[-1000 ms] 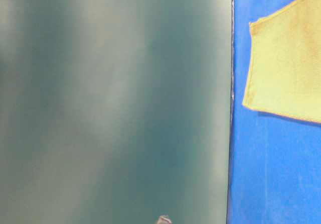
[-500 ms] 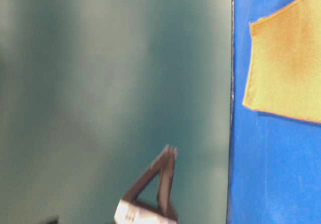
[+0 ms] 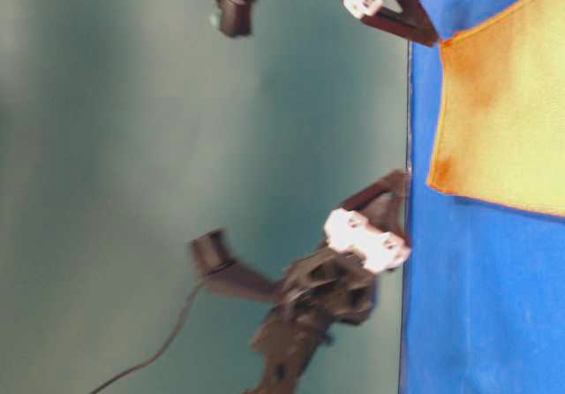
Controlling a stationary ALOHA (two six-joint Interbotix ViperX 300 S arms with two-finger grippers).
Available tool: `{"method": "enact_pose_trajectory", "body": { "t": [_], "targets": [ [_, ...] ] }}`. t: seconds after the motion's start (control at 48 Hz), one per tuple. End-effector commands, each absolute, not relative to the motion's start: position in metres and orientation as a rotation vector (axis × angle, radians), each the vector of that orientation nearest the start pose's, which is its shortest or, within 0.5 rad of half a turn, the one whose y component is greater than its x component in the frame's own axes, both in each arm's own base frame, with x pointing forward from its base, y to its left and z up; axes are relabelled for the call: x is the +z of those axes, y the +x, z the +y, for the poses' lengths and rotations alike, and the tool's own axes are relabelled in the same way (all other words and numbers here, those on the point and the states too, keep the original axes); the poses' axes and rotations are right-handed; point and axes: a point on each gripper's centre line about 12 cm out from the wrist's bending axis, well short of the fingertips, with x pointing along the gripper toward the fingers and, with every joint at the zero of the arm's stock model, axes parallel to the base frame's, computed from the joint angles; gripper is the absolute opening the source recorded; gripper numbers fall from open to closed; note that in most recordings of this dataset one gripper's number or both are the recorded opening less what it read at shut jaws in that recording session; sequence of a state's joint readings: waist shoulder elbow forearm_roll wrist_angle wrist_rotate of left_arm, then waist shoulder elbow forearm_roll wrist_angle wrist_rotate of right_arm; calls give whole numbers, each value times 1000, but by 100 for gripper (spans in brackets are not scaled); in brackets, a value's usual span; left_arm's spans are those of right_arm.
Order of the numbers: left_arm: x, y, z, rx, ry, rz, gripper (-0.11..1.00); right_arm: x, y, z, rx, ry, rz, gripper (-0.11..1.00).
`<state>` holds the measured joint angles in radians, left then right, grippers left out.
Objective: Fold the orange towel.
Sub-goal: 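Grasp the top corners of the vertical towel strip with both grippers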
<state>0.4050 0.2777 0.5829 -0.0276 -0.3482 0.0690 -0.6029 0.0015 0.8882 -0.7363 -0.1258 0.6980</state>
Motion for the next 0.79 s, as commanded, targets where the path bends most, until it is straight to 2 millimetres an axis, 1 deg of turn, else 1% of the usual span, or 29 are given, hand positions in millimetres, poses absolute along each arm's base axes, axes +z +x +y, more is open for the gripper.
{"method": "enact_pose_trajectory", "body": {
  "t": [0.0,0.146,0.271,0.333,0.396,0.438,0.459,0.5,0.521,0.563,0.584,0.604,0.667,0.688,0.771],
  "targets": [
    [112,411,188,416,-60,495,90,110,286,-187,-478,241,749,61],
    [92,417,198,428,-69,520,90,95,287,-196,-489,258,782,61],
    [83,418,197,425,-75,541,89,94,289,-198,-488,257,783,60],
    [80,415,196,424,-76,552,85,95,290,-198,-484,252,779,58],
    [79,414,194,420,-73,559,74,95,291,-198,-480,251,774,51],
    [78,413,192,415,-70,562,64,95,292,-197,-475,249,772,42],
    [77,414,191,413,-69,564,56,95,291,-196,-473,250,774,37],
    [78,415,190,408,-60,563,43,95,292,-196,-471,252,772,24],
    [78,415,189,403,-53,562,36,94,291,-195,-470,252,775,16],
    [78,416,187,396,-41,563,25,94,291,-194,-470,254,776,6],
    [78,417,187,395,-36,563,19,94,292,-194,-469,255,776,4],
    [79,418,187,391,-28,561,14,94,292,-193,-468,254,776,4],
    [80,419,186,385,-15,562,3,94,293,-192,-465,253,775,4],
    [80,419,185,383,-12,561,2,94,293,-192,-466,254,776,4],
    [82,419,185,382,-8,563,2,94,293,-192,-466,258,775,4]
  ]
}}
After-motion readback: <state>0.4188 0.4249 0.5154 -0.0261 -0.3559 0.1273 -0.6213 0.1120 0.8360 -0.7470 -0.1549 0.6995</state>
